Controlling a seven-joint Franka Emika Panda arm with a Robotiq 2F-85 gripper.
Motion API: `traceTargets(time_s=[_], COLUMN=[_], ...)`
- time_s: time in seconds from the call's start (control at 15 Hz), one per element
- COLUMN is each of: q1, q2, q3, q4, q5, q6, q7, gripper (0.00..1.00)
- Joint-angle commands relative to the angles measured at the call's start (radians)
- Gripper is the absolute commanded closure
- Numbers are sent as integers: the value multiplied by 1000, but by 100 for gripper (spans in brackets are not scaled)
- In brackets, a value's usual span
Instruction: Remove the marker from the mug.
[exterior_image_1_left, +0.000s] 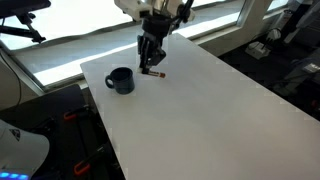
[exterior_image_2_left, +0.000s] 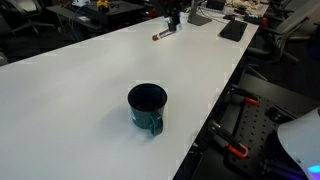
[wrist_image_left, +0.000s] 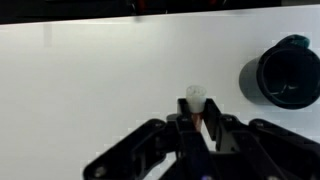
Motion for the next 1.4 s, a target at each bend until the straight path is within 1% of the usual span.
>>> traceTargets(time_s=[0.0,0.2,0.4,0.73,0.8,0.87,0.93,1.07,1.13,1.2,1.27,1.33], q1=[6,17,36,53,51,53,53,45,31,44,44,43], q2=[94,174,222,265,269,268,269,277,287,276,278,279], q3=[0,-1,-12,-16,-12,-12,-10,-1,12,-5,-5,-5], q4=[-33,-37,-45,-36,-33,-34,-33,-20,-7,-30,-29,-29], q5=[-48,-59,-102,-133,-119,-118,-113,-88,-51,-86,-82,-83], q6=[113,186,257,279,272,270,267,244,222,257,257,257], q7=[80,104,146,191,182,182,178,146,100,137,130,130], gripper=[96,96,96,96,58,57,52,36,27,20,36,29])
